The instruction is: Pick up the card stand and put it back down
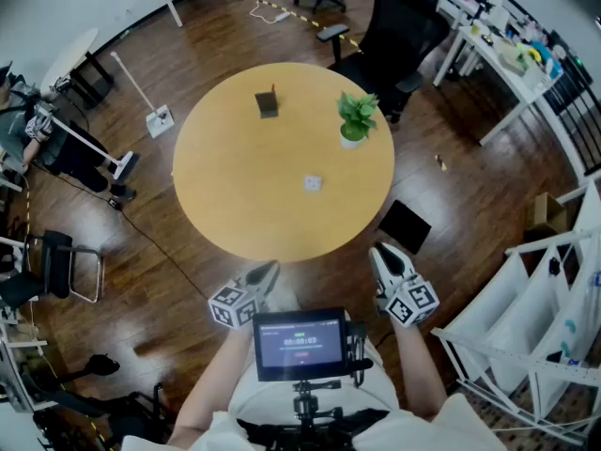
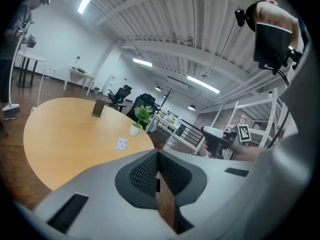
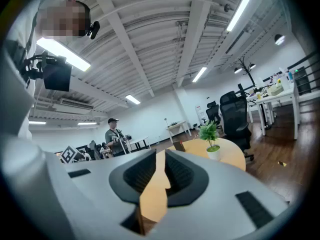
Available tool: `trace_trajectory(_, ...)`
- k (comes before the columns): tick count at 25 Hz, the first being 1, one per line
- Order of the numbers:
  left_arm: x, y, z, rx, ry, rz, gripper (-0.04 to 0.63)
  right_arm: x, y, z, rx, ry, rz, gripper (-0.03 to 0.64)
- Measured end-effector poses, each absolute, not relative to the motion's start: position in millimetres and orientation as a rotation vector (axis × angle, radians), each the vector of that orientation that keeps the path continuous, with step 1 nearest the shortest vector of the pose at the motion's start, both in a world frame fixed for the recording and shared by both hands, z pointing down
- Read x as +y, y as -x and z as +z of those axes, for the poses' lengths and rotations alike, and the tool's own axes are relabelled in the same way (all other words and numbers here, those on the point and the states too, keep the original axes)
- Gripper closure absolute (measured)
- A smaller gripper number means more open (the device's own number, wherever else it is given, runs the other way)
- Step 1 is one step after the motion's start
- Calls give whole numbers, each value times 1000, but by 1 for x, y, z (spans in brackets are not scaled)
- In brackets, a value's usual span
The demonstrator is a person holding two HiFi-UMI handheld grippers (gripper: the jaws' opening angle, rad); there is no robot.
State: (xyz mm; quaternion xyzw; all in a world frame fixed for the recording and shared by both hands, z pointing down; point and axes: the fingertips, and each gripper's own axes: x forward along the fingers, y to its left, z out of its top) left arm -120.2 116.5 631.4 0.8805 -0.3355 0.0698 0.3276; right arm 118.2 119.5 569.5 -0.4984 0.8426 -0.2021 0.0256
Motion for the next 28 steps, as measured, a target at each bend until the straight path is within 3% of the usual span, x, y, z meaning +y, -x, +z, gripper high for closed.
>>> trace_trajectory(15,54,171,636,-764,-2372,196,595,80,-67,579,2575,1674,-578,558)
trace_trajectory(28,15,179,626,-728,-2389,185,595,64,-67,571,2583,1730,-582,558)
